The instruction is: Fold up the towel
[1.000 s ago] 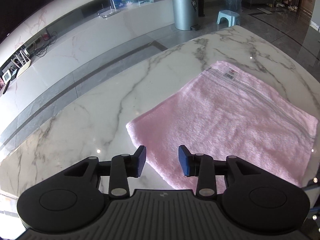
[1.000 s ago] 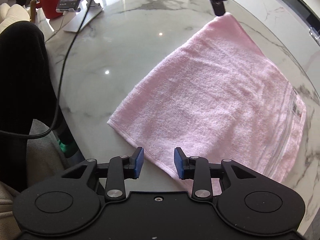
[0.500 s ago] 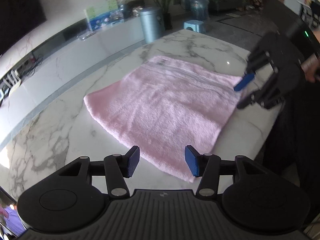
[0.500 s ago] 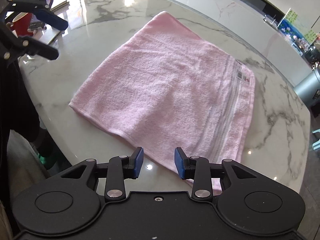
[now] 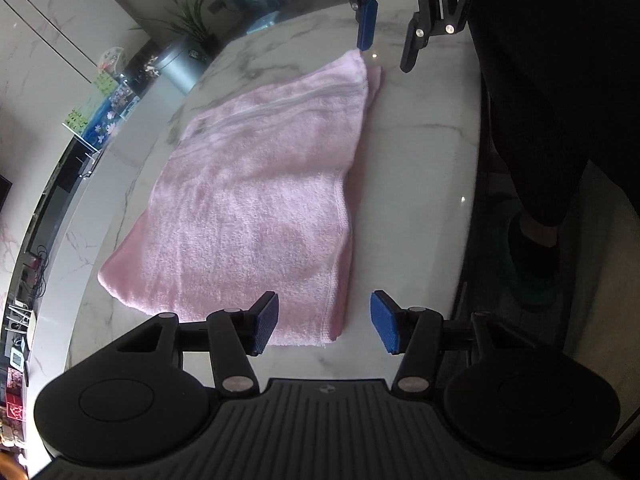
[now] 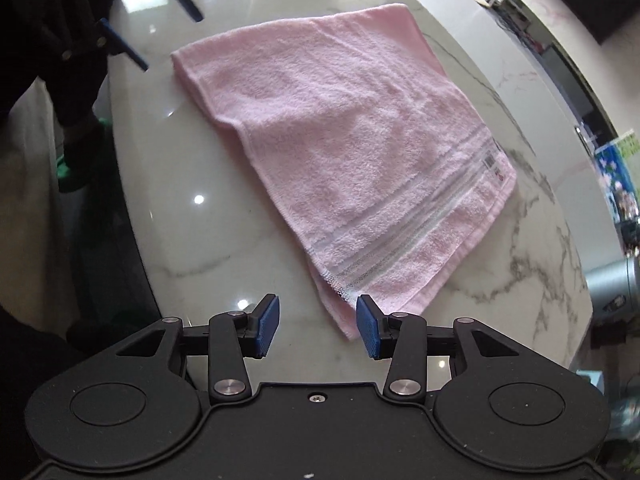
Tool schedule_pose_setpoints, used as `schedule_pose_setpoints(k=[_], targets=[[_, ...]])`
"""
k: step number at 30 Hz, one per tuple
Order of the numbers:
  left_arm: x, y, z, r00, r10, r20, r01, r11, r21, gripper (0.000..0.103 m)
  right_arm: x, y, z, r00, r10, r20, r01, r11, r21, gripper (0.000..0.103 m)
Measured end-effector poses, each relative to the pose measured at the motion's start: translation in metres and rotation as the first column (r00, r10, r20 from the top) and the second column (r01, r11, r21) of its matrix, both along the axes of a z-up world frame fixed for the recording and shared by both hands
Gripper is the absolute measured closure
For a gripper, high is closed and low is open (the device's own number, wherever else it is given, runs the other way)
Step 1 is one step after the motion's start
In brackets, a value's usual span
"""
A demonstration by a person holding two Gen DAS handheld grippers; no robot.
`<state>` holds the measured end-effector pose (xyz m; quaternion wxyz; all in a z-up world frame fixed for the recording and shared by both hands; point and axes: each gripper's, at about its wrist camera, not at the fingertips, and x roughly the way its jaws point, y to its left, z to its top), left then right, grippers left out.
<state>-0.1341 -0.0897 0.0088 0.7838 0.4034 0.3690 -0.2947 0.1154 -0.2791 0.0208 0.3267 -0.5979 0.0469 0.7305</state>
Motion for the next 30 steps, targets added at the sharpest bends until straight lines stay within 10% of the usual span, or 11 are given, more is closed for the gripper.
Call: schedule_pose_setpoints(k=[10, 30], targets=[[0.02, 0.008, -0.018, 0.996, -0.05, -0.079, 0.051, 0.999, 0.013, 0.054, 0.007, 0.024, -0.019, 0.973, 0.207, 0.102, -0.201, 0.977, -0.064, 0.062], [0.065, 0.035, -0.015, 0.927, -0.045, -0.371, -0.01, 0.99, -0.144, 0.056, 0.015, 0.073, -0.024, 0.979, 0.204, 0.006, -0.194, 0.941, -0.277, 0.07]])
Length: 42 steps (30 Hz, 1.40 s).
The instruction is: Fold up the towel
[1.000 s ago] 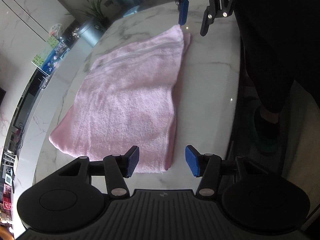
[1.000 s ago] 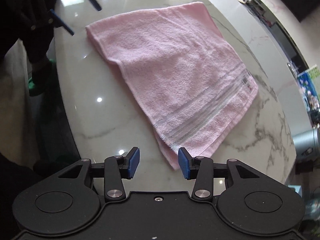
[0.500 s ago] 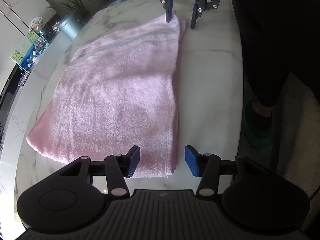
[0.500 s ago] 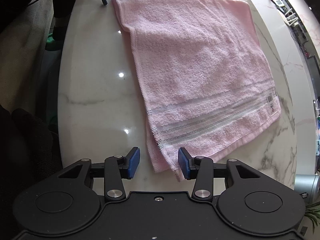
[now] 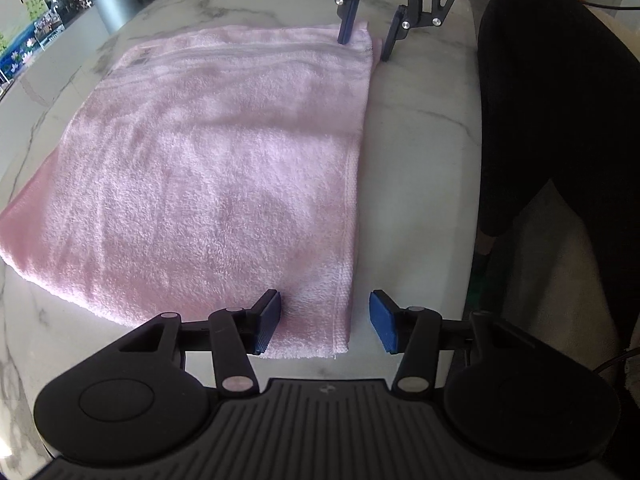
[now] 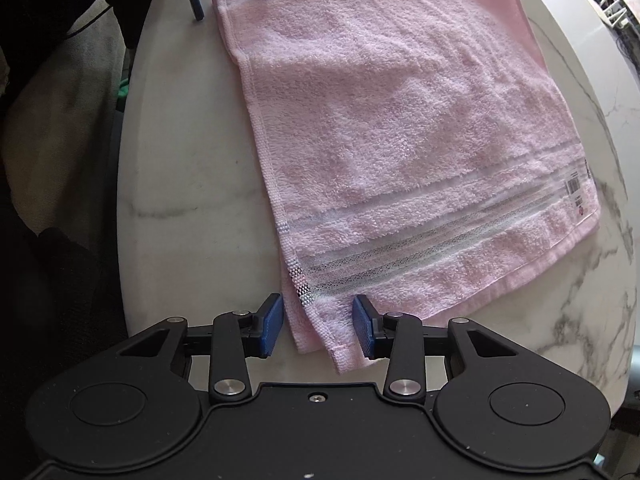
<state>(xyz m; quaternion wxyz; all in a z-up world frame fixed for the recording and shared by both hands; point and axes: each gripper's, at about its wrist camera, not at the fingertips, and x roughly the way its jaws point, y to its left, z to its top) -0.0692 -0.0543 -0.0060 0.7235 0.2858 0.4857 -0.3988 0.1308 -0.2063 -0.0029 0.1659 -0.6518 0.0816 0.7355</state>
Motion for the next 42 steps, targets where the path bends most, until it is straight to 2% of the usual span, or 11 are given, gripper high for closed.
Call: schedule_pose_setpoints(k=[5, 7, 9, 14, 28, 35, 42], targets=[[0.006, 0.0, 0.0, 1.0, 0.005, -0.03, -0.005, 1.0, -0.004, 0.058, 0.004, 0.007, -0.001, 0.998, -0.054, -0.036, 0.052, 0.998, -0.039, 0.075], [0.007, 0.0, 0.0, 1.0, 0.014, -0.019, -0.014, 1.0, 0.005, 0.068, 0.003, 0.007, -0.001, 0.998, -0.057, -0.032, 0.055, 0.998, -0.036, 0.08], [0.009, 0.001, 0.001, 1.0, 0.022, -0.02, -0.021, 1.0, 0.004, 0.072, 0.0, 0.005, -0.001, 0.999, -0.048, -0.022, 0.048, 0.998, -0.035, 0.086], [0.012, 0.004, 0.002, 0.999, 0.027, -0.02, -0.027, 1.0, 0.016, 0.088, -0.011, -0.005, -0.003, 1.0, -0.018, 0.007, 0.018, 0.999, -0.03, 0.091], [0.008, -0.003, 0.002, 1.0, -0.005, -0.019, 0.006, 0.999, 0.054, 0.096, -0.04, -0.058, 0.0, 0.999, 0.032, -0.007, -0.032, 0.999, -0.029, 0.098], [0.003, -0.003, 0.019, 1.0, -0.021, -0.007, 0.022, 0.998, 0.058, 0.097, -0.048, -0.077, 0.009, 0.999, 0.03, -0.024, -0.031, 0.999, -0.032, 0.098], [0.005, 0.004, 0.037, 0.999, -0.024, 0.022, 0.023, 0.998, 0.05, 0.097, -0.047, -0.085, 0.03, 0.999, 0.036, -0.025, -0.036, 0.999, -0.012, 0.098]])
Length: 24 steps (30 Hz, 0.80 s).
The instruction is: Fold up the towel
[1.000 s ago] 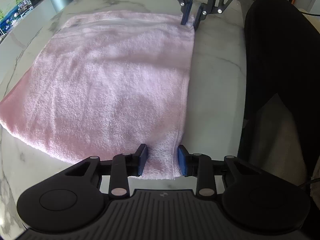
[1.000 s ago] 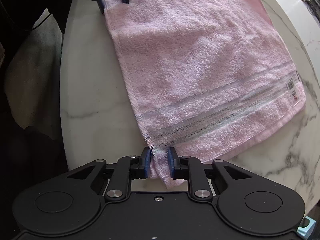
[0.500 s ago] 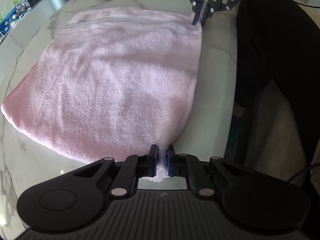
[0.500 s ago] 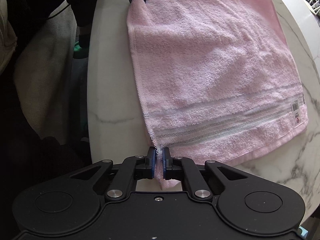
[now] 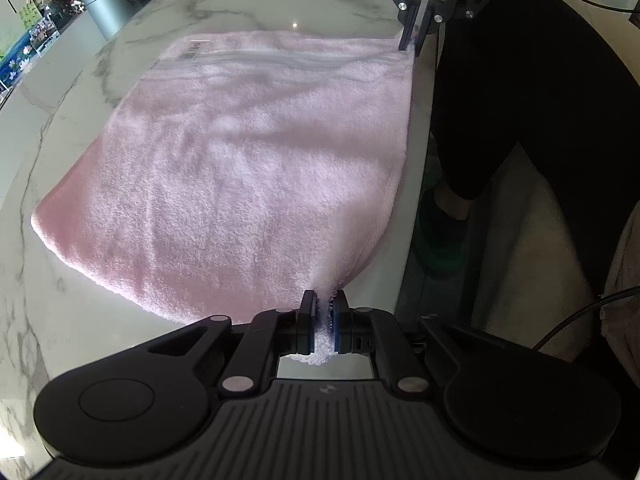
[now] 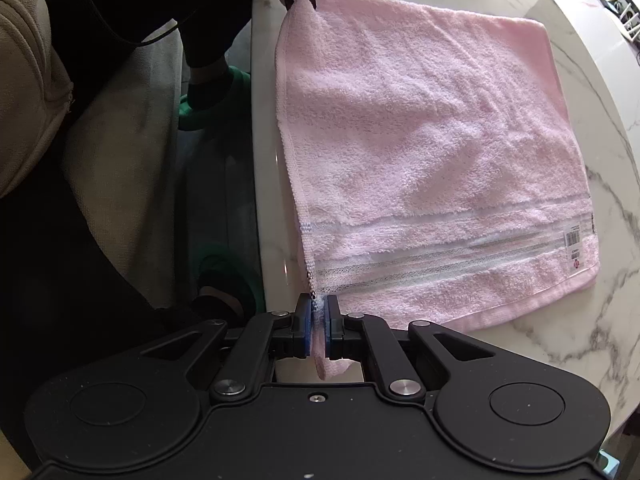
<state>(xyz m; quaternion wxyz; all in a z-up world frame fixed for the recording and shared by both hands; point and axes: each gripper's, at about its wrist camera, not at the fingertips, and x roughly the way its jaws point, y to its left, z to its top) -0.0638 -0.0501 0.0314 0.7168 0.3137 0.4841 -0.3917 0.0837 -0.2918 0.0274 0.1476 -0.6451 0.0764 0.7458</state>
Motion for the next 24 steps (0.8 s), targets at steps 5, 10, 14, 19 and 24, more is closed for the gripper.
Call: schedule_pose_setpoints(k=[5, 10, 14, 19, 24], targets=[[0.002, 0.0, 0.011, 1.0, -0.013, 0.014, 0.013, 1.0, 0.015, 0.096, 0.012, 0.01, 0.024, 1.0, 0.008, -0.002, -0.008, 1.0, 0.01, 0.098], [0.015, 0.004, 0.017, 1.0, -0.01, 0.028, 0.009, 1.0, 0.025, 0.097, 0.019, 0.018, 0.047, 1.0, -0.006, -0.007, 0.006, 0.999, 0.033, 0.098], [0.028, 0.008, 0.025, 0.999, -0.017, 0.047, 0.015, 0.999, 0.039, 0.096, 0.023, 0.024, 0.061, 1.0, -0.015, -0.001, 0.015, 0.998, 0.054, 0.098], [0.049, 0.011, 0.036, 0.997, -0.027, 0.074, 0.023, 0.998, 0.053, 0.096, 0.024, 0.034, 0.076, 1.0, -0.025, 0.001, 0.024, 0.997, 0.076, 0.099], [0.075, 0.016, 0.048, 0.995, -0.037, 0.091, 0.03, 0.996, 0.078, 0.096, 0.027, 0.05, 0.089, 0.999, -0.033, 0.012, 0.031, 0.995, 0.094, 0.099]])
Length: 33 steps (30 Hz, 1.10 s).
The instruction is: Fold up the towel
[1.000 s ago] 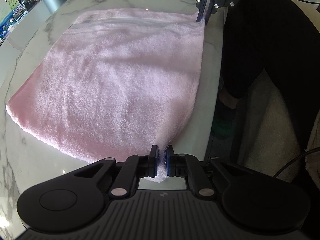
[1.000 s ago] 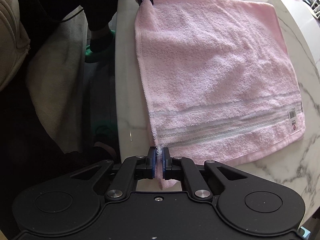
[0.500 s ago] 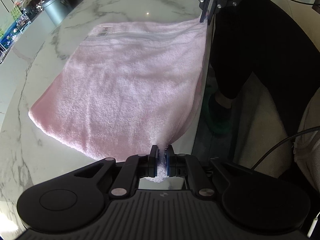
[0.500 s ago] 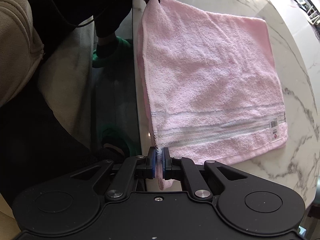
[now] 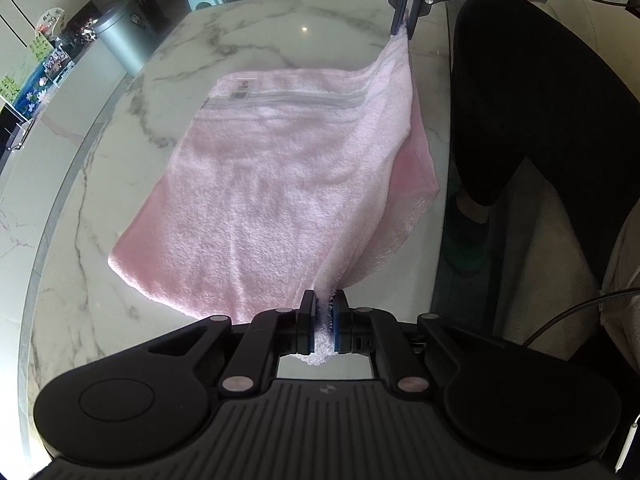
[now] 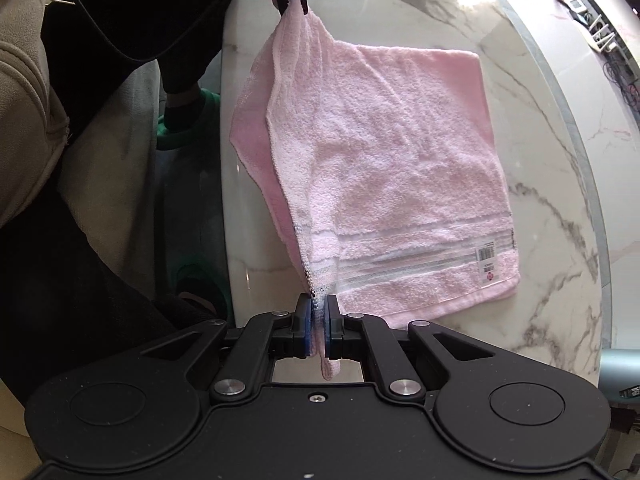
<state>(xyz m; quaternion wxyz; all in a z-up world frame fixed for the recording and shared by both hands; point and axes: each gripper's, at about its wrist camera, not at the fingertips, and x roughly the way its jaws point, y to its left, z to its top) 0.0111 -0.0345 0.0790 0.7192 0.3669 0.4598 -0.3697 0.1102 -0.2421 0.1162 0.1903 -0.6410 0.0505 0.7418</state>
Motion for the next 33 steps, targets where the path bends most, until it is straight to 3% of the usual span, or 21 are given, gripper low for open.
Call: schedule_pose_setpoints(k=[12, 17, 33], targets=[[0.073, 0.01, -0.003, 1.0, 0.008, 0.003, -0.008, 0.999, 0.035, 0.096, 0.014, 0.053, 0.014, 1.0, -0.018, 0.001, 0.018, 1.0, 0.017, 0.099], [0.079, 0.012, 0.003, 1.0, 0.013, 0.005, -0.013, 0.999, 0.041, 0.096, 0.022, 0.078, 0.013, 0.999, -0.031, -0.012, 0.032, 0.999, 0.022, 0.099], [0.159, 0.031, -0.015, 0.999, 0.029, -0.032, -0.028, 0.999, 0.037, 0.096, 0.051, 0.172, -0.016, 0.993, -0.106, -0.057, 0.106, 0.994, -0.008, 0.099]])
